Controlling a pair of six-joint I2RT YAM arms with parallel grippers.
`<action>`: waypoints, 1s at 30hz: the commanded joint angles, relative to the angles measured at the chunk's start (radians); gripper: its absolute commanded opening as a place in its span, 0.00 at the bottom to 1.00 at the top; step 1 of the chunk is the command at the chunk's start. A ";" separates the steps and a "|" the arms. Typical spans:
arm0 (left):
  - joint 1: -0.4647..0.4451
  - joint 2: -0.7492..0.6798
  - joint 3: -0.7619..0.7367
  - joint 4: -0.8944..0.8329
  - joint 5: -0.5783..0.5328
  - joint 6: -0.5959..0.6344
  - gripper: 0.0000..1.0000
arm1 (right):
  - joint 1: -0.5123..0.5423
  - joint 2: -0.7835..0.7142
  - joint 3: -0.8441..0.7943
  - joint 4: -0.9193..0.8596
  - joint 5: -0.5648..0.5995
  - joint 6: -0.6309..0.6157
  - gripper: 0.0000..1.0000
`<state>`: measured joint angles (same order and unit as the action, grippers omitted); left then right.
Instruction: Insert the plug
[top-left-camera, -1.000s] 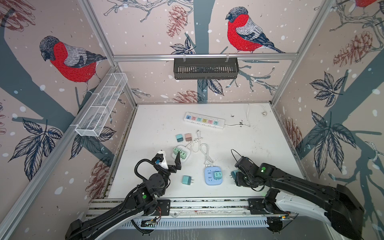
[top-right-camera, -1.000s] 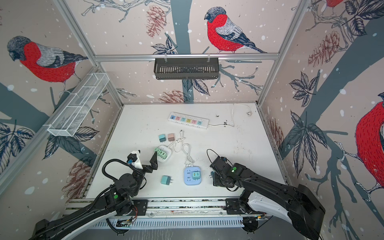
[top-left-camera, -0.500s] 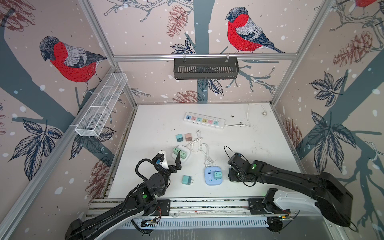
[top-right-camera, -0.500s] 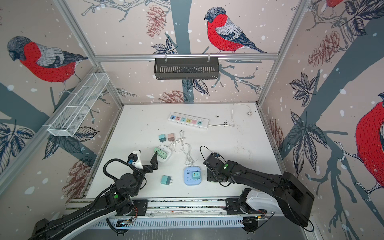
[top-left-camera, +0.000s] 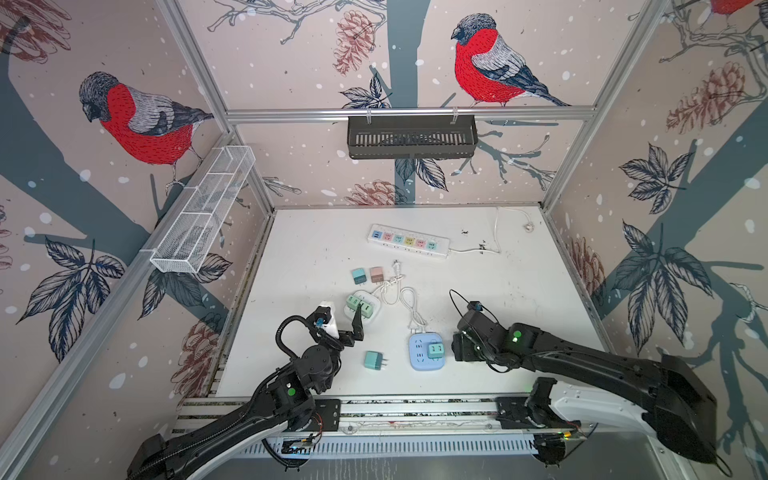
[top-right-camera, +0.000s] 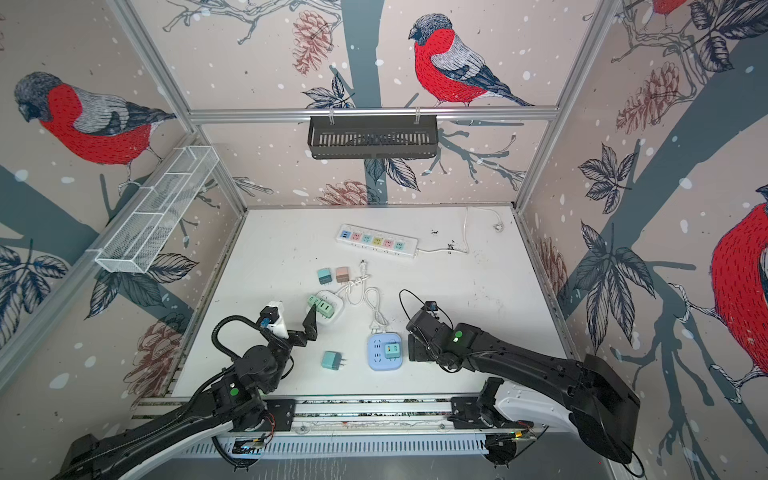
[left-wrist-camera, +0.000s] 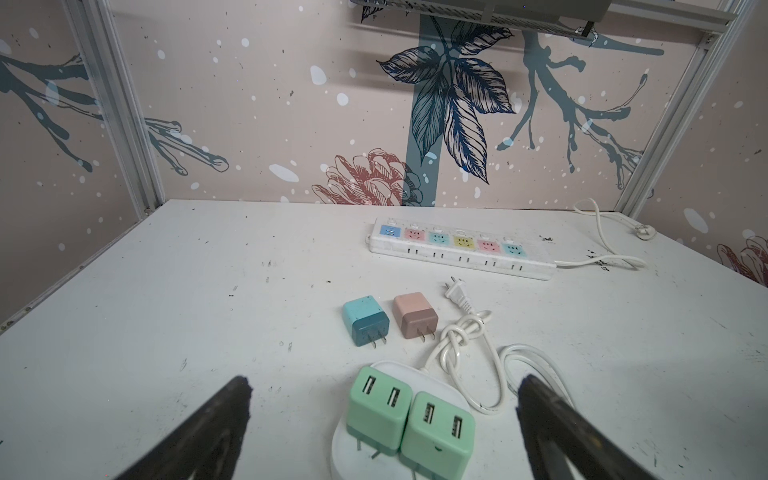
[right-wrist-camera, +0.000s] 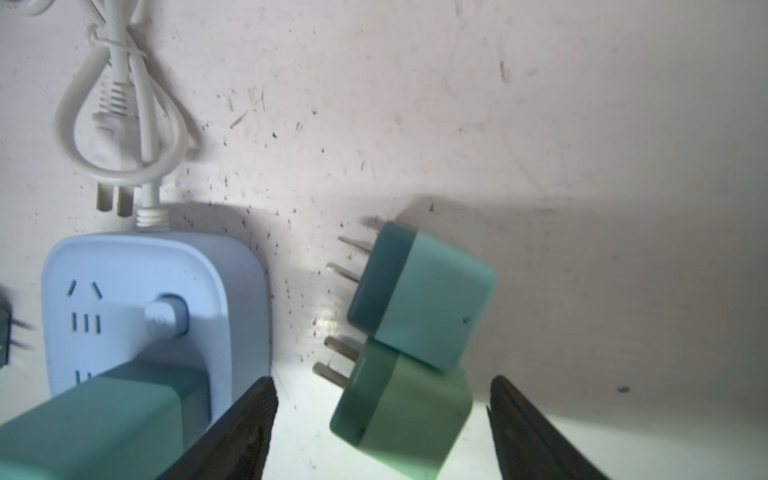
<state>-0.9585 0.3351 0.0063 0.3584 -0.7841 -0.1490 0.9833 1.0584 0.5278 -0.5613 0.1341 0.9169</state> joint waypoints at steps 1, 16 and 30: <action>0.002 0.006 -0.004 0.048 0.006 0.002 0.99 | 0.042 -0.015 -0.008 -0.092 0.016 0.059 0.82; 0.002 0.018 0.000 0.047 0.008 -0.001 0.99 | 0.036 0.071 -0.021 -0.158 0.089 0.073 0.65; 0.001 0.019 -0.002 0.048 0.014 0.000 0.99 | -0.207 0.084 -0.052 0.021 0.040 -0.052 0.56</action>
<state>-0.9585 0.3534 0.0067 0.3614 -0.7773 -0.1490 0.7914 1.1370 0.4793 -0.6052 0.2047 0.9058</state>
